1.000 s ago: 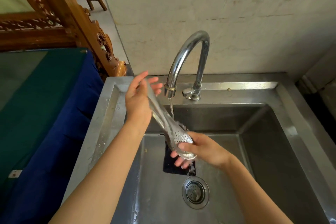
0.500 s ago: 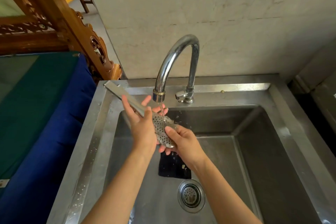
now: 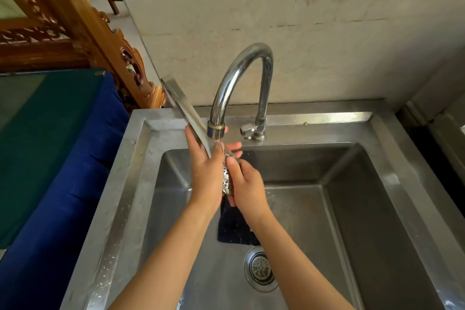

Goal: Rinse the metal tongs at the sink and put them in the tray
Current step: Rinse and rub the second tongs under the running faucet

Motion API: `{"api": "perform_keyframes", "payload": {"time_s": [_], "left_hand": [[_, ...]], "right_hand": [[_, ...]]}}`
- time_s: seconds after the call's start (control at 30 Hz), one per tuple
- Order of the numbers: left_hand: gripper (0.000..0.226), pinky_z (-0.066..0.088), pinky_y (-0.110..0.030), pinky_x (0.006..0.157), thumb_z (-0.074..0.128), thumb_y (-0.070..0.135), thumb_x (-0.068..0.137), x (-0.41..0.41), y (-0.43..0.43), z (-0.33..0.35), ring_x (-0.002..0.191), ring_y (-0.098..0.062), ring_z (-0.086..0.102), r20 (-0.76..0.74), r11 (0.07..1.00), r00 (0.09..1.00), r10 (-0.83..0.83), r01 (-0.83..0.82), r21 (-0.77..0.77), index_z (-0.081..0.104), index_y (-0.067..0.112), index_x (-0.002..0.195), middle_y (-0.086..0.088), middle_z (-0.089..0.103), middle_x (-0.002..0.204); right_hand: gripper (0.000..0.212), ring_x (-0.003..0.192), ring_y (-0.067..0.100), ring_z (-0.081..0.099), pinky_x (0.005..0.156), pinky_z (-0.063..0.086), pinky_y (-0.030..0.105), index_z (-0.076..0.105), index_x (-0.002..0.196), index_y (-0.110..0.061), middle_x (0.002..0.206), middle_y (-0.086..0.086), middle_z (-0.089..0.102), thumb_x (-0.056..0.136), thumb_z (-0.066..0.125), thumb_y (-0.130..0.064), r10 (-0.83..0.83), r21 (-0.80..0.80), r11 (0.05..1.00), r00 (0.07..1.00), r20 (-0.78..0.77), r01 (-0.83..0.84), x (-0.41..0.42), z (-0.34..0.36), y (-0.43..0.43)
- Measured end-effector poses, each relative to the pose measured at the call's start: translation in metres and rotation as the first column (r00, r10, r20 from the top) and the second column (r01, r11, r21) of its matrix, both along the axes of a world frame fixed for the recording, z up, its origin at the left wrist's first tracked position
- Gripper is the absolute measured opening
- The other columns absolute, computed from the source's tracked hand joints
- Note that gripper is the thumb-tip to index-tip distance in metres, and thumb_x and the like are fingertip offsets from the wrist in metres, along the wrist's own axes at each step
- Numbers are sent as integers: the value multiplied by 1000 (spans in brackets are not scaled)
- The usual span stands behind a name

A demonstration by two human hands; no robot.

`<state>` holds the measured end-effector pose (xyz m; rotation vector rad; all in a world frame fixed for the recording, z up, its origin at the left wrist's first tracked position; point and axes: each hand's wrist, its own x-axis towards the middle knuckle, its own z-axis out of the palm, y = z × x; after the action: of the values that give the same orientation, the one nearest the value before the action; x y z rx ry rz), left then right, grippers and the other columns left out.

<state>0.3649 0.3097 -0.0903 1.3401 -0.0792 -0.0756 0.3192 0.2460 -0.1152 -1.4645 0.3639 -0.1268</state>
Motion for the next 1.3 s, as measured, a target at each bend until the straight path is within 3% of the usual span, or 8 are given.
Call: {"api": "perform_keyframes", "payload": {"time_s": [0.23, 0.37, 0.47, 0.67, 0.83, 0.97, 1.13, 1.3], "left_hand": [[13, 54, -30, 49, 51, 23, 94, -4, 11, -6, 53, -13, 64, -168, 992, 980, 102, -88, 90, 59, 15, 100, 2, 68, 72], [23, 55, -35, 57, 42, 26, 98, 5, 3, -1, 48, -15, 58, -202, 998, 977, 70, -69, 11, 55, 15, 83, 4, 60, 55], [16, 57, -39, 73, 38, 12, 100, -3, -1, -1, 68, -17, 67, -156, 996, 987, -45, 33, -81, 53, 16, 99, 0, 66, 74], [40, 55, -30, 71, 40, -2, 95, -5, 10, -7, 74, -17, 65, -190, 967, 966, -175, 133, -218, 41, 19, 130, -6, 70, 95], [21, 51, -25, 54, 38, 17, 100, 1, 3, 0, 52, -9, 56, -149, 990, 981, -120, 107, -93, 55, 28, 105, 2, 71, 78], [18, 55, -26, 70, 42, 22, 98, -8, 1, -5, 76, -13, 69, -122, 991, 984, -132, 132, -10, 55, 29, 108, 4, 73, 84], [14, 54, -26, 74, 46, 19, 97, -16, -1, -8, 77, -11, 68, -202, 995, 975, -94, 88, -38, 59, 21, 101, 5, 70, 75], [16, 54, -46, 72, 47, 28, 96, -5, -4, 4, 65, -19, 56, -180, 1000, 984, -17, 13, -28, 56, 22, 84, -6, 56, 70]], "right_hand": [[45, 59, 5, 51, 54, 45, 18, 38, 136, -20, 74, -1, 56, 95, 44, -3, 362, 133, 916, 922, 139, -379, -13, -11, -7], [12, 46, 9, 47, 41, 41, 21, 59, 92, -26, 62, 4, 53, 95, 48, -30, 99, -24, 995, 995, 24, -98, -13, -13, 5], [44, 41, 9, 35, 41, 31, 21, 43, 55, -20, 45, -4, 40, 95, 43, -37, -97, -1, 995, 995, -19, 97, -10, -15, 5], [19, 55, 3, 53, 51, 46, 18, 57, 94, -9, 64, -11, 57, 97, 43, -20, 125, 190, 973, 992, 31, -129, -13, -19, -8], [10, 70, 8, 61, 65, 50, 19, 57, 98, -8, 78, -6, 68, 92, 49, -5, 178, 410, 887, 976, 124, -213, -13, -17, -15], [13, 65, 6, 58, 66, 47, 24, 57, 79, -12, 71, -6, 65, 91, 56, -17, 62, 325, 942, 995, 72, -82, -10, -13, -16], [26, 106, 1, 61, 89, 46, 12, 61, 114, -24, 114, -6, 67, 97, 42, -28, 52, 161, 985, 996, 67, -62, -9, -14, -7], [42, 68, 5, 49, 68, 43, 12, 57, 93, -6, 79, 1, 53, 93, 40, -43, -113, -100, 988, 990, 81, 121, -13, -17, -8]]}}
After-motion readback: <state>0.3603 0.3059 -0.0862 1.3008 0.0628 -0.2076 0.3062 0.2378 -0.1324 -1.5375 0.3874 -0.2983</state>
